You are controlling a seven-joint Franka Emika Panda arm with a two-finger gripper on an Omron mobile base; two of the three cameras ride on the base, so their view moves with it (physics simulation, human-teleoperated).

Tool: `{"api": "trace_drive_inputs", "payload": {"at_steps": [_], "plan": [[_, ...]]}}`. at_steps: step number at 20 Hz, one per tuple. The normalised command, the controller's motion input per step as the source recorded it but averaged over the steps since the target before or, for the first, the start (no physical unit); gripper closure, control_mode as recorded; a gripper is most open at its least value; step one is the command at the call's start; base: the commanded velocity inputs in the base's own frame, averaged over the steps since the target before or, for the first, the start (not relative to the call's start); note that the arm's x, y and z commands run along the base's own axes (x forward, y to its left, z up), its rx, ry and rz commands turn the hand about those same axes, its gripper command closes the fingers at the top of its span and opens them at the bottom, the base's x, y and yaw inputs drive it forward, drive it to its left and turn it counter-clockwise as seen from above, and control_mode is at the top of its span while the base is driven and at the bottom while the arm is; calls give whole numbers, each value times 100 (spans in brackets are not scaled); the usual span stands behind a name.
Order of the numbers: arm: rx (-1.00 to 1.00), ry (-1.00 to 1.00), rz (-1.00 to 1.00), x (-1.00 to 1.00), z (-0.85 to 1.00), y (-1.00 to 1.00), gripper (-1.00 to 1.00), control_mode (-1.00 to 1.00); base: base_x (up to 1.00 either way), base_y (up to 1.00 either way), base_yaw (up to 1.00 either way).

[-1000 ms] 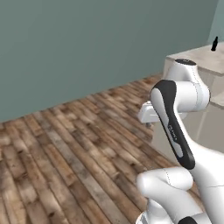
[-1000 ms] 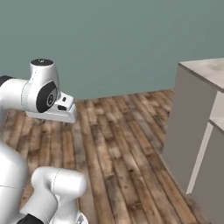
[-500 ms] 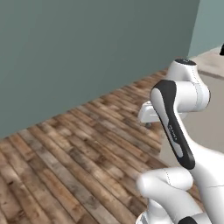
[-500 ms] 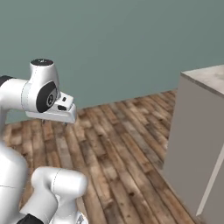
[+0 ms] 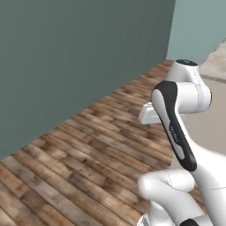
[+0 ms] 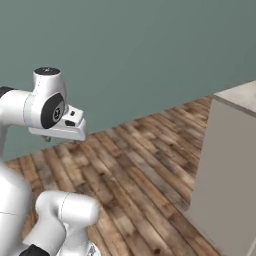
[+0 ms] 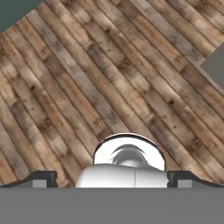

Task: Place the large bottle from the dining counter next to the other large bottle outside the sink, and place the small bottle from the dining counter next to the other small bottle inside the sink.

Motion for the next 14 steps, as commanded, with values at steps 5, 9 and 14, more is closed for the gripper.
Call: {"api": "trace_drive_inputs", "payload": {"at_steps": [5, 9, 14], "plan": [[0, 0, 0, 0, 0, 0, -100, 100, 100, 34, -48], [0, 0, 0, 0, 0, 0, -100, 100, 100, 37, -52], [0, 0, 0, 0, 0, 0, -100, 100, 100, 46, -52]]}}
